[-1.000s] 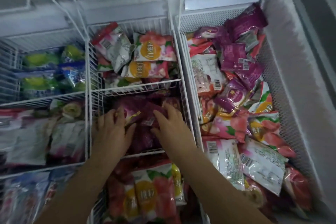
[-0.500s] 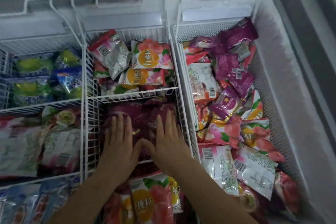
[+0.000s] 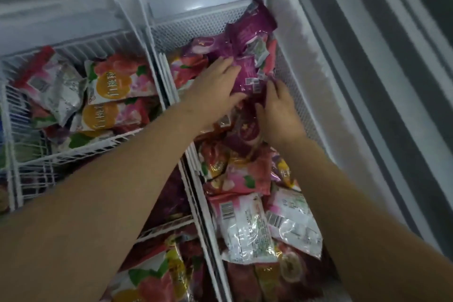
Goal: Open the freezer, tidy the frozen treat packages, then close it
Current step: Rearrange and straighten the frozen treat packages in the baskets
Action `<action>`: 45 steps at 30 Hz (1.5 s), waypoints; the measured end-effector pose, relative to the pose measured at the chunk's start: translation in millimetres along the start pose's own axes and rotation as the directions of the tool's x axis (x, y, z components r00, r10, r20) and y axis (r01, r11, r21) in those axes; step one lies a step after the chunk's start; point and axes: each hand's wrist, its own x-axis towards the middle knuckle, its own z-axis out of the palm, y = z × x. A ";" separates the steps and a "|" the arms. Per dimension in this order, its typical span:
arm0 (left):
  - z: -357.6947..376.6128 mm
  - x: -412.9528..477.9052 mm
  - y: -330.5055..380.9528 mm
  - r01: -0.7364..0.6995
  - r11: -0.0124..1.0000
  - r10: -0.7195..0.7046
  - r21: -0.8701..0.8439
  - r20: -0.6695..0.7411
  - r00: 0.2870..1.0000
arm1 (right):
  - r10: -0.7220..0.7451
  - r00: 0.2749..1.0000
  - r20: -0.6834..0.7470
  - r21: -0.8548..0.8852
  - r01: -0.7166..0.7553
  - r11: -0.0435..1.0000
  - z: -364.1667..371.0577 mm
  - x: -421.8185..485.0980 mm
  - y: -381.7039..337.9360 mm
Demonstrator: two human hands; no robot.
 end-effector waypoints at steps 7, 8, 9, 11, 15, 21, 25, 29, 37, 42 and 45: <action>14.9 36.3 -11.2 0.104 0.993 -0.099 -0.046 0.103 0.990 | -0.009 0.996 0.086 -0.103 0.018 0.995 1.5 19.8 10.9; 16.2 31.6 -11.1 0.126 0.990 -0.121 -0.071 0.071 0.990 | -0.018 0.997 0.081 -0.127 0.028 0.992 0.5 14.5 12.0; 17.8 25.5 -10.9 0.130 0.988 -0.126 -0.078 0.052 0.991 | -0.021 0.997 0.075 -0.146 0.031 0.989 -0.3 7.7 13.1; 18.9 10.8 -12.6 0.100 0.994 -0.099 -0.044 0.016 0.995 | -0.017 0.997 0.070 -0.178 0.030 0.984 -1.8 -5.4 15.0; 16.1 -19.5 -9.7 -0.006 0.998 0.015 0.056 -0.158 0.987 | -0.049 0.998 0.044 -0.206 0.057 0.977 -5.6 -25.7 14.5; -10.0 -61.5 -5.5 -0.070 0.994 0.094 0.083 -0.328 0.940 | -0.131 0.987 -0.093 -0.075 0.124 0.989 -8.9 -60.9 -15.4; -39.7 -115.3 -27.8 0.004 0.998 0.023 0.065 -0.402 0.915 | -0.233 0.956 -0.178 0.026 0.241 0.970 -6.5 -85.3 -56.1; -54.5 -195.9 -67.5 0.159 0.983 -0.115 0.097 -0.355 0.928 | -0.380 0.906 -0.188 0.097 0.402 0.910 10.1 -109.4 -118.5; -19.2 -305.6 -128.3 0.419 0.895 -0.411 0.155 -0.078 0.908 | -0.469 0.821 0.326 -0.079 0.518 0.852 98.2 -138.7 -172.1; 23.5 -316.0 -124.2 0.557 0.802 -0.593 0.214 0.185 0.783 | -0.280 0.751 0.598 -0.138 0.441 0.887 140.2 -148.7 -153.4; 28.2 -311.1 -127.4 0.556 0.803 -0.593 0.214 0.191 0.782 | -0.247 0.743 0.622 -0.175 0.439 0.881 140.3 -139.7 -155.2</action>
